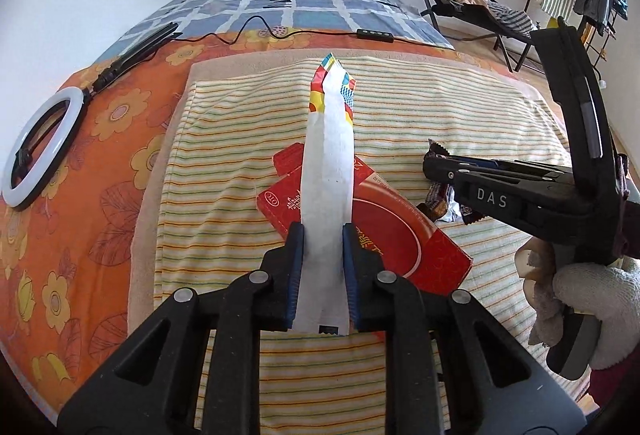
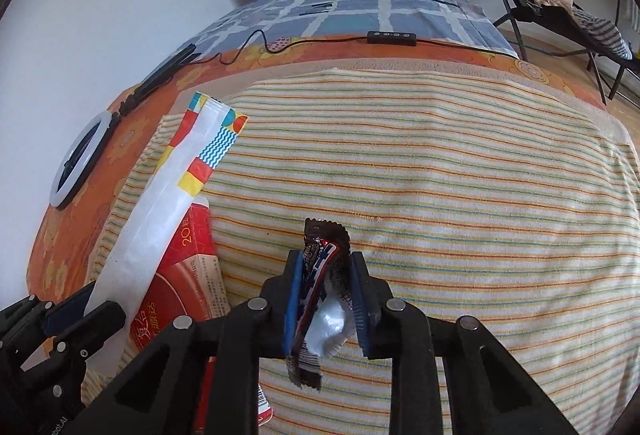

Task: Collect trash
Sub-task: 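Grasp the chocolate bar with the right tool while the left tool grasps the white paper strip, then carry the chocolate bar and paper strip over the blue basket, then open both tools to drop the bar and strip into the basket, then move both tools back over the red box and black hair tie, then grasp the black hair tie with the left tool while the right tool grasps the red box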

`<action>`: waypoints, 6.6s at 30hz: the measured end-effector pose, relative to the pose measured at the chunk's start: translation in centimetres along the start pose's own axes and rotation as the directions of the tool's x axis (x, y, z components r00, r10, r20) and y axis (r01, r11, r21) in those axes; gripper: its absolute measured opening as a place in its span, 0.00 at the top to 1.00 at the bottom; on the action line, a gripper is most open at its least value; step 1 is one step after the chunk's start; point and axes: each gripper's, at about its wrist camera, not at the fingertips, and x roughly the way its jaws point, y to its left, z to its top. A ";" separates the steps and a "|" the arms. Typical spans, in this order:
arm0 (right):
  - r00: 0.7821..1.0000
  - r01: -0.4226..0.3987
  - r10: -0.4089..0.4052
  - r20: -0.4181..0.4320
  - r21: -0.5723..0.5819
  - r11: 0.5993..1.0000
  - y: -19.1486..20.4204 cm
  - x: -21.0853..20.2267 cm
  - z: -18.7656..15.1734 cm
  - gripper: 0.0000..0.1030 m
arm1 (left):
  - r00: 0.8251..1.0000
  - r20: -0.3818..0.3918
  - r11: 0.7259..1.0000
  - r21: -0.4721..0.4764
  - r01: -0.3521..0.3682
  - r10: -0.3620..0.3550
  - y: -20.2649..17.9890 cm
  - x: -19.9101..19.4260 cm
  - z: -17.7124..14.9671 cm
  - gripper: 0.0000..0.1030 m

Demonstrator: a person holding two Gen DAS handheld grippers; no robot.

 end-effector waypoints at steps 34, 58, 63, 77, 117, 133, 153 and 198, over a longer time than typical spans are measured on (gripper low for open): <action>0.985 -0.103 0.114 0.128 -0.089 0.991 0.5 -17.8 -11.0 0.86 | 0.993 0.110 0.992 0.120 0.039 -0.052 -5.5 -14.7 -7.2 0.84; 0.985 -0.128 0.142 0.097 -0.141 0.982 -0.2 -24.7 -25.8 0.86 | 0.991 -0.026 0.980 0.148 0.131 -0.129 -8.4 -22.8 -23.3 0.84; 0.987 -0.140 0.148 0.061 -0.121 0.983 -0.5 -23.8 -28.6 0.86 | 0.987 -0.075 0.980 0.132 0.150 -0.141 -8.5 -22.4 -26.2 0.84; 0.990 -0.138 0.135 -0.030 -0.134 0.981 -0.3 -20.9 -33.2 0.86 | 0.959 -0.238 0.974 0.128 0.186 -0.152 -9.1 -19.3 -31.4 0.84; 0.982 -0.101 0.080 -0.171 -0.118 0.988 -0.4 -16.1 -35.3 0.25 | 0.945 -0.300 0.988 0.043 0.150 -0.130 -9.2 -14.2 -30.3 0.47; 0.987 -0.019 -0.006 -0.162 -0.154 0.988 -0.1 -16.1 -35.1 0.05 | 0.954 -0.288 0.995 0.013 0.096 -0.088 -8.3 -14.1 -30.0 0.25; 0.995 -0.022 0.006 -0.104 -0.156 0.988 0.4 -18.0 -33.1 0.04 | 0.976 -0.188 0.993 -0.062 0.098 -0.108 -6.3 -15.2 -23.2 0.25; 0.975 -0.075 0.073 0.211 -0.002 0.997 -6.5 -16.5 -9.3 0.00 | 0.983 -0.185 0.999 -0.036 -0.010 0.004 -7.5 0.2 -6.3 0.58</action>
